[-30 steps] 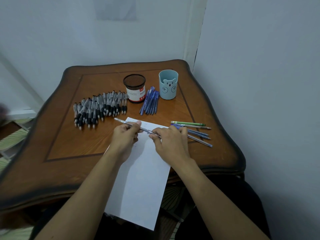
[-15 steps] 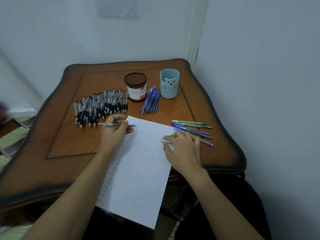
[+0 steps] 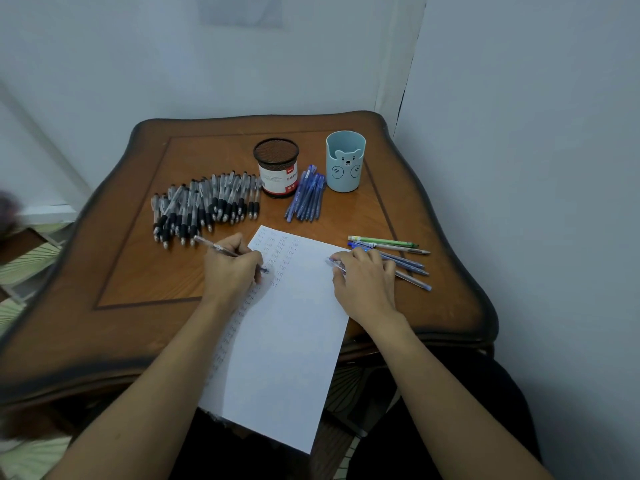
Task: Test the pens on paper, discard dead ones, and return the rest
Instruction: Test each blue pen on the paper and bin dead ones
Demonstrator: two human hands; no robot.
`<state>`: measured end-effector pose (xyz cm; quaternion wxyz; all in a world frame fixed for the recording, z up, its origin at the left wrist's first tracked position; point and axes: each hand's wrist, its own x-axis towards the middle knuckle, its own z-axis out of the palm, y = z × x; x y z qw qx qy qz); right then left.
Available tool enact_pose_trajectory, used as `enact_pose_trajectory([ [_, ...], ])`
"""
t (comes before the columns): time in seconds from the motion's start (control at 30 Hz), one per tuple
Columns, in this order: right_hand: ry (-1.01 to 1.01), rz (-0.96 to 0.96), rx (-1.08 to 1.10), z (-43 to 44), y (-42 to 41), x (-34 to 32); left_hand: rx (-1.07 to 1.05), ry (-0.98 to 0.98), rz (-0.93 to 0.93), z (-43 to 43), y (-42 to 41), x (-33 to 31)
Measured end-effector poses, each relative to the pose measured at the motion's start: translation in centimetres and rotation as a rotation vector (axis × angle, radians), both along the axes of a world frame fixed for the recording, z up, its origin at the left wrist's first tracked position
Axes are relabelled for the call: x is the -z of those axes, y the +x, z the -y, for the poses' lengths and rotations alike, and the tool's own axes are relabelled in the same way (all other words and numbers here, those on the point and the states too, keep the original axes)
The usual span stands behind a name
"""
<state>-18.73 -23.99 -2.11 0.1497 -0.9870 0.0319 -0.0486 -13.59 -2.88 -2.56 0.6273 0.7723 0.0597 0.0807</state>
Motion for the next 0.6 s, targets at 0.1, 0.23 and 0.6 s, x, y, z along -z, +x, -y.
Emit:
enact_pose_trajectory([
  [0.1, -0.013, 0.021, 0.022, -0.3, 0.4, 0.0, 0.004, 0.016, -0.026, -0.3, 0.2, 0.3],
  [0.23, 0.137, 0.107, -0.153, -1.4, -0.6, 0.0, 0.049, 0.133, 0.022, -0.4, 0.2, 0.8],
  [0.6, 0.116, 0.055, -0.474, -2.1, -1.7, 2.2, 0.073, 0.233, 0.107, -0.5, 0.4, 1.4],
])
